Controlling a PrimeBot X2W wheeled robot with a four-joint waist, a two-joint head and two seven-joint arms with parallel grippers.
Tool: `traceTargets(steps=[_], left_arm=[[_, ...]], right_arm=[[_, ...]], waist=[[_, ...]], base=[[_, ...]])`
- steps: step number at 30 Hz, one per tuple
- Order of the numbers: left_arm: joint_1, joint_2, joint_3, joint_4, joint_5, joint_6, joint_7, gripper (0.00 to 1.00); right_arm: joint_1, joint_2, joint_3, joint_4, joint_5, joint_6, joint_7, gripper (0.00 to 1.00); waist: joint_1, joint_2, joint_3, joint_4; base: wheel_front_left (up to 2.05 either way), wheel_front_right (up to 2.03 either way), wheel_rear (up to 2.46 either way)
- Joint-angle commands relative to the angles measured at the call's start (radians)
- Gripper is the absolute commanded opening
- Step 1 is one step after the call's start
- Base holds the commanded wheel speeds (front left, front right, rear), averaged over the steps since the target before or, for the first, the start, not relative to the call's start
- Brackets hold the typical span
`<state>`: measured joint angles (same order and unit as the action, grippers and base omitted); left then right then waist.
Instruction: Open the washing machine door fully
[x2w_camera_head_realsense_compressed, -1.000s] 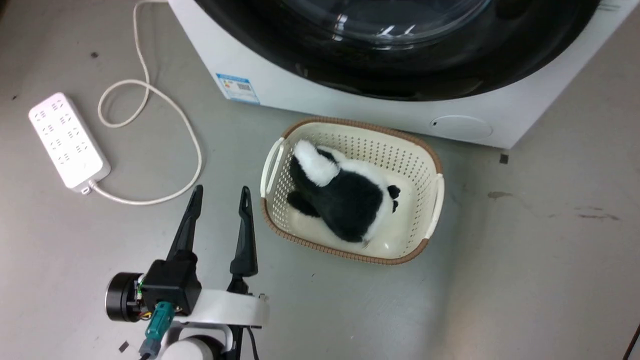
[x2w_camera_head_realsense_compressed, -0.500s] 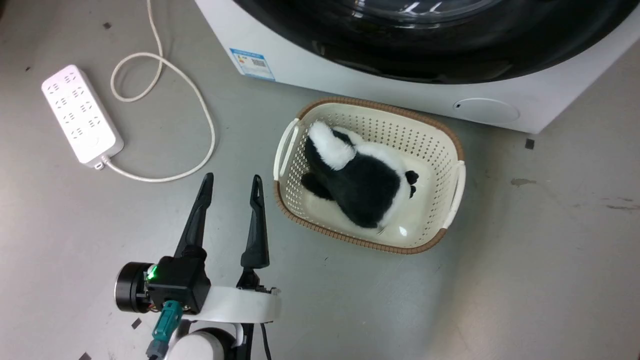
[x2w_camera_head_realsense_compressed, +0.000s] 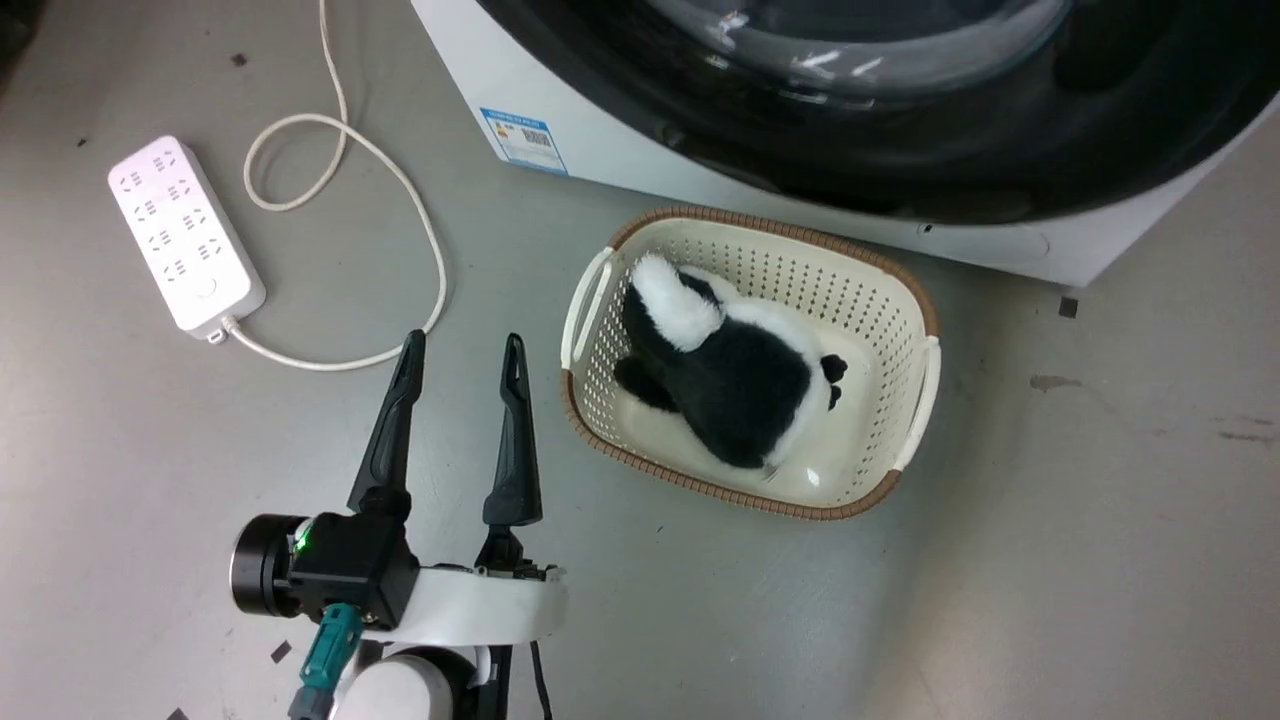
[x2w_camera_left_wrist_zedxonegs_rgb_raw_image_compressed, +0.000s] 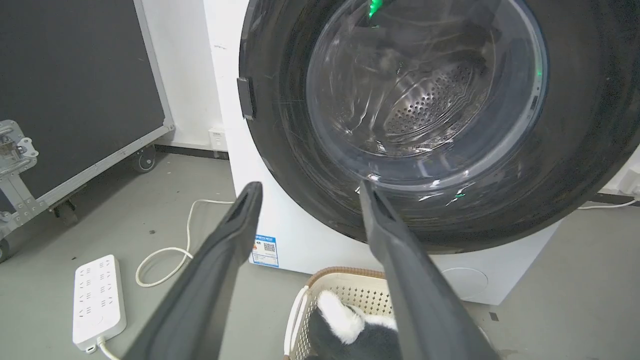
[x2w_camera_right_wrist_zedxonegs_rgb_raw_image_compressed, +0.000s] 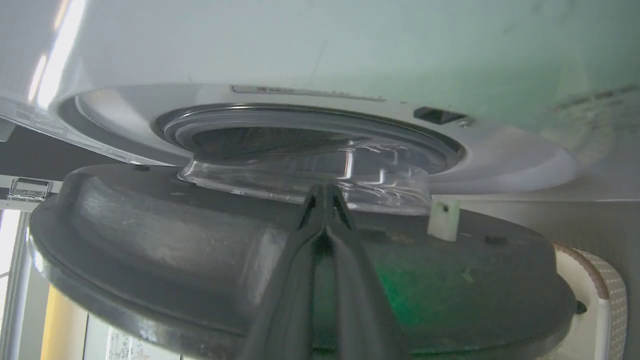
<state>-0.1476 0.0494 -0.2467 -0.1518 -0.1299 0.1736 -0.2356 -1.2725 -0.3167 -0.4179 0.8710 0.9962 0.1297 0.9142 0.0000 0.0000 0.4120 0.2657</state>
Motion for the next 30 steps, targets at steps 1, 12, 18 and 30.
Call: traceTargets(steps=[1, 12, 18, 30], left_arm=[[-0.008, 0.001, -0.004, -0.001, -0.006, 0.005, -0.011, 1.00], [0.056, 0.001, 0.010, 0.059, -0.016, -0.031, -0.026, 1.00], [0.105, 0.001, 0.026, 0.089, -0.011, -0.074, -0.026, 1.00], [0.172, 0.001, 0.053, 0.122, -0.033, -0.144, -0.026, 1.00]], right_arm=[[0.021, 0.013, -0.005, 0.017, 0.026, 0.001, 0.036, 0.00], [0.272, 0.131, -0.034, -0.095, 0.086, 0.001, 0.195, 0.00], [0.425, 0.235, -0.029, -0.209, 0.089, 0.001, 0.268, 0.00], [0.657, 0.266, 0.271, -0.332, 0.307, 0.001, 0.303, 0.00]], waist=[[0.0000, 0.0000, -0.013, -0.003], [0.0000, 0.0000, -0.134, -0.031], [0.0000, 0.0000, -0.203, -0.046], [0.0000, 0.0000, -0.276, -0.038]], base=[[0.00, 0.00, 0.00], [0.00, 0.00, 0.00], [0.00, 0.00, 0.00], [0.00, 0.00, 0.00]])
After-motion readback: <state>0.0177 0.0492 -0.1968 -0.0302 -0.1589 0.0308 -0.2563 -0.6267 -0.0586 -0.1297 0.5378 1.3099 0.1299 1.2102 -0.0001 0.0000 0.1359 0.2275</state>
